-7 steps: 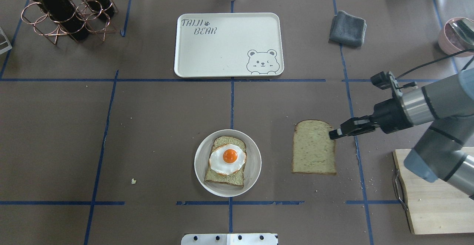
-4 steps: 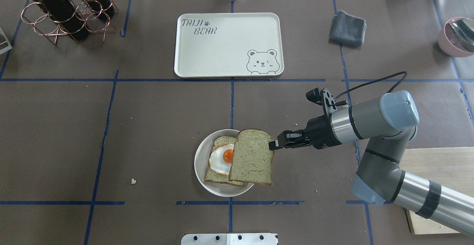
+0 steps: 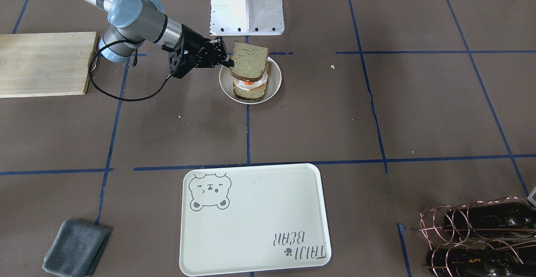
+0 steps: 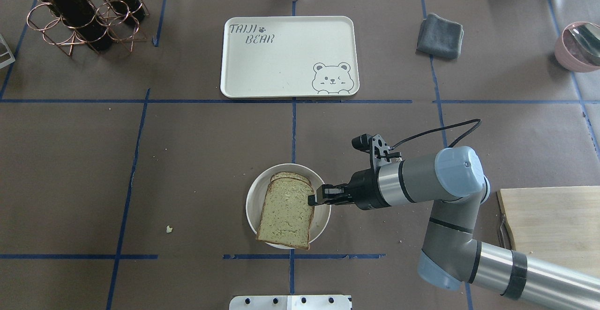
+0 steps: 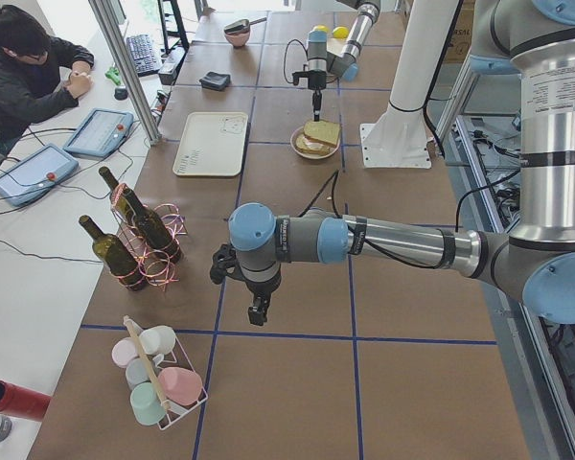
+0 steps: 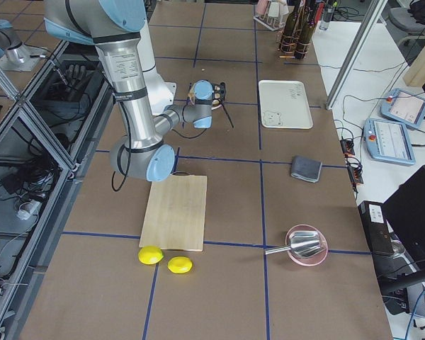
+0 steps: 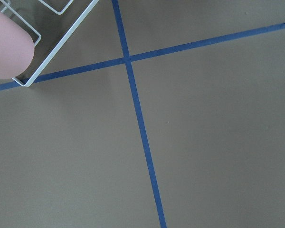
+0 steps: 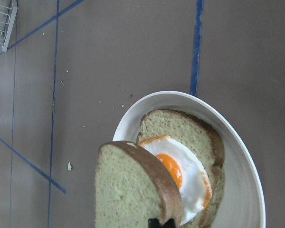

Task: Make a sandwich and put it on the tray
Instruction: 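Lower the bread slice onto the egg and open the right gripper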

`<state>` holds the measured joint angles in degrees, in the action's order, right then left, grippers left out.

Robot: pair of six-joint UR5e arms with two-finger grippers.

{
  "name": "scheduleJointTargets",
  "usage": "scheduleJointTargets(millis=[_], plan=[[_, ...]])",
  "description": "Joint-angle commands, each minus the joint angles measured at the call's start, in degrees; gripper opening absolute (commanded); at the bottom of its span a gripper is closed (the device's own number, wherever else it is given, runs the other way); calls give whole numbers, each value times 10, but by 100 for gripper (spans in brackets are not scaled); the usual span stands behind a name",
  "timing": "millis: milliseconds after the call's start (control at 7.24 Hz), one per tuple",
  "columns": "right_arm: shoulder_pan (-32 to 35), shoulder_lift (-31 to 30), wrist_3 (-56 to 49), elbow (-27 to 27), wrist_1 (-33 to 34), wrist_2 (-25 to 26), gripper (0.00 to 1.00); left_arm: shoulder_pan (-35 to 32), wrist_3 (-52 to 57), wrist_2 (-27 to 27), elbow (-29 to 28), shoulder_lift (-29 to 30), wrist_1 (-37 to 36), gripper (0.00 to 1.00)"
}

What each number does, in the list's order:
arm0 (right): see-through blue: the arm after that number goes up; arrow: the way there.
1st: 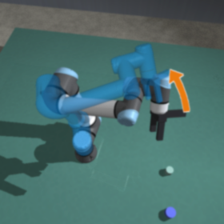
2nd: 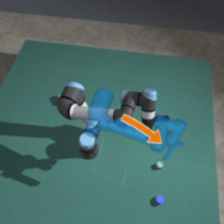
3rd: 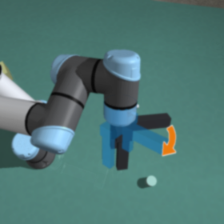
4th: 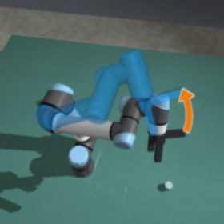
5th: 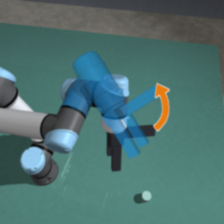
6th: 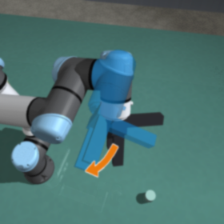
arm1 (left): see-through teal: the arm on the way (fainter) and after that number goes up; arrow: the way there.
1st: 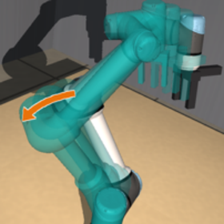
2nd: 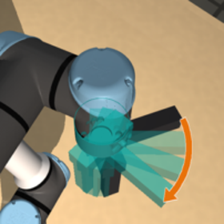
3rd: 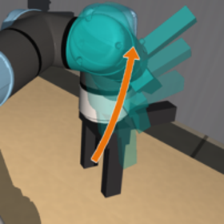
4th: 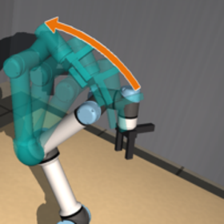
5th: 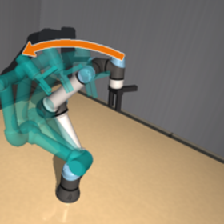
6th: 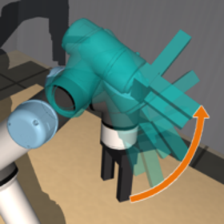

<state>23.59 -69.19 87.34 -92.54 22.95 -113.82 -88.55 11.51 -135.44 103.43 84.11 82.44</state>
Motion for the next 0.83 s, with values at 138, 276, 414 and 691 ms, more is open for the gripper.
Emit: scheduleJointTargets(millis=[138,276,414,691], plan=[[11,21,-8,7,46,3,0,0,0,0,-1,0,0,100],[21,30,-9,7,65,3,0,0,0,0,0,1,0,100],[26,30,-11,9,68,0,16,0,0,-1,-1,1,0,100],[29,28,-12,6,80,-5,100,0,0,-1,-1,1,0,100]])
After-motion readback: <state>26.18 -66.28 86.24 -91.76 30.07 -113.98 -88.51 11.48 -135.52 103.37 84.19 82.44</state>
